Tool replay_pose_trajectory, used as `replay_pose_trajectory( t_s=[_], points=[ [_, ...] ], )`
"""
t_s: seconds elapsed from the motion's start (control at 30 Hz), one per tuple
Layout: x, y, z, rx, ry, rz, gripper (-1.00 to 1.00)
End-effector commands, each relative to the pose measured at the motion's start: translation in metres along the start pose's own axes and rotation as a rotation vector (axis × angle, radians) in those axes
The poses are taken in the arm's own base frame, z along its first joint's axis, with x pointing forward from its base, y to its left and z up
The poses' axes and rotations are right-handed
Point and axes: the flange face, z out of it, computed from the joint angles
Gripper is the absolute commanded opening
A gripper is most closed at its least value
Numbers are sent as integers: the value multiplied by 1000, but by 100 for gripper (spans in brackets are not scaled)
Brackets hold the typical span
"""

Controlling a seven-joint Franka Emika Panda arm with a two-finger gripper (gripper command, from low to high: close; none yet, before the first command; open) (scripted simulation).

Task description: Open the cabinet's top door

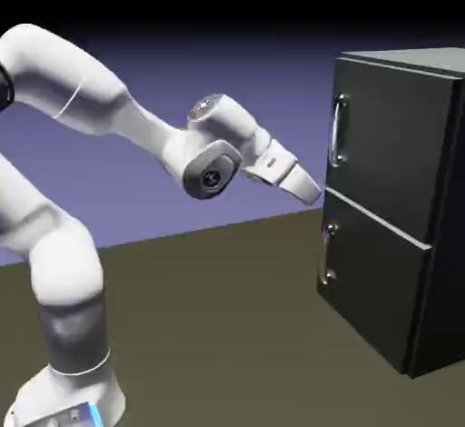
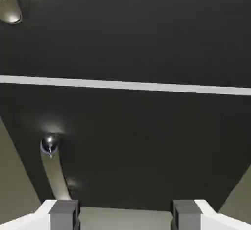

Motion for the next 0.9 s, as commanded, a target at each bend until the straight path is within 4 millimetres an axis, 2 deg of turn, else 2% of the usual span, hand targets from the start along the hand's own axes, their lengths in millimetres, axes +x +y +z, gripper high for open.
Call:
replay_pose_trajectory(
  t_s=[0.0,0.2,0.4,0.63,0.87],
  points=[
    [5,-2,-5,7,13,12,0],
    [29,-12,-37,53,90,73,0],
    [43,-23,-66,107,161,118,0],
    [47,-38,-94,177,237,150,0],
    [39,-57,-109,249,308,158,0]
  ],
)
